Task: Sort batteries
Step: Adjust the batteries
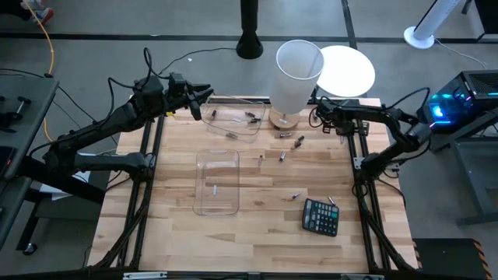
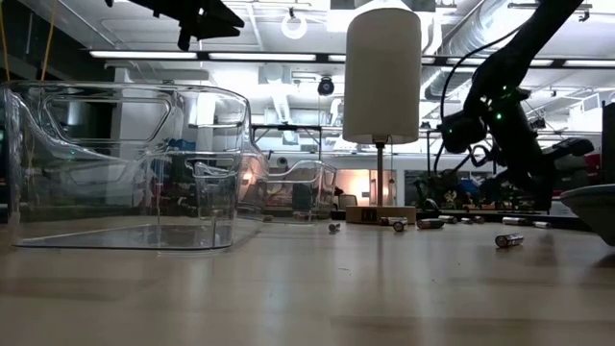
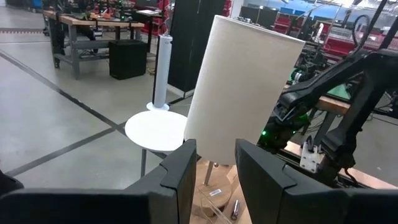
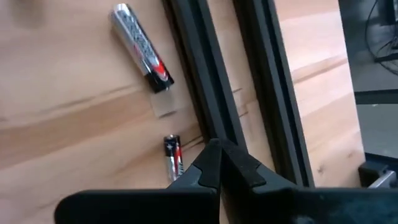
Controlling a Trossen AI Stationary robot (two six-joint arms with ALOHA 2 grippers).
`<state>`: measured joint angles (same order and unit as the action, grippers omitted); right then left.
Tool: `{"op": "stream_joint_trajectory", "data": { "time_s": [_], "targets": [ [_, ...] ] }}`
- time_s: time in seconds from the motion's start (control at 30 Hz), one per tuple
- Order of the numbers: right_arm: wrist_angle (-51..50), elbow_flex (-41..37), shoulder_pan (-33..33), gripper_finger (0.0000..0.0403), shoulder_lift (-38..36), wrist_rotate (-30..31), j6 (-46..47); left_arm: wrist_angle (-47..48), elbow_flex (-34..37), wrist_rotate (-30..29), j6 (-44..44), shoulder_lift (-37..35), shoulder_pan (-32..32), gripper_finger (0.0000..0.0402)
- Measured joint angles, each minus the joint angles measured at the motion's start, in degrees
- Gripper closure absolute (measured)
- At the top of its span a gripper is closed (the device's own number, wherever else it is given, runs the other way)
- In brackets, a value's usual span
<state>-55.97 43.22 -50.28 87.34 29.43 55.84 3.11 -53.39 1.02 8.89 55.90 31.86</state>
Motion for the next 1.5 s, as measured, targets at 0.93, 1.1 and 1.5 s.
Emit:
{"op": "stream_joint_trajectory", "data": {
  "time_s": [0.93,1.1,1.5],
  "targets": [
    [7.3,0.9,-5.9,0.0403,-1.9,2.4,-4.7,0.0,0.0,0.0,0.0,0.0,0.0,0.0296],
    [10.1,0.9,-5.3,0.0403,-1.8,2.2,-2.3,0.0,0.0,0.0,0.0,0.0,0.0,0.0296],
    [14.5,0.9,-3.5,0.0403,0.9,6.4,14.2,0.0,0.0,0.0,0.5,0.0,-0.2,0.0296]
  ]
}}
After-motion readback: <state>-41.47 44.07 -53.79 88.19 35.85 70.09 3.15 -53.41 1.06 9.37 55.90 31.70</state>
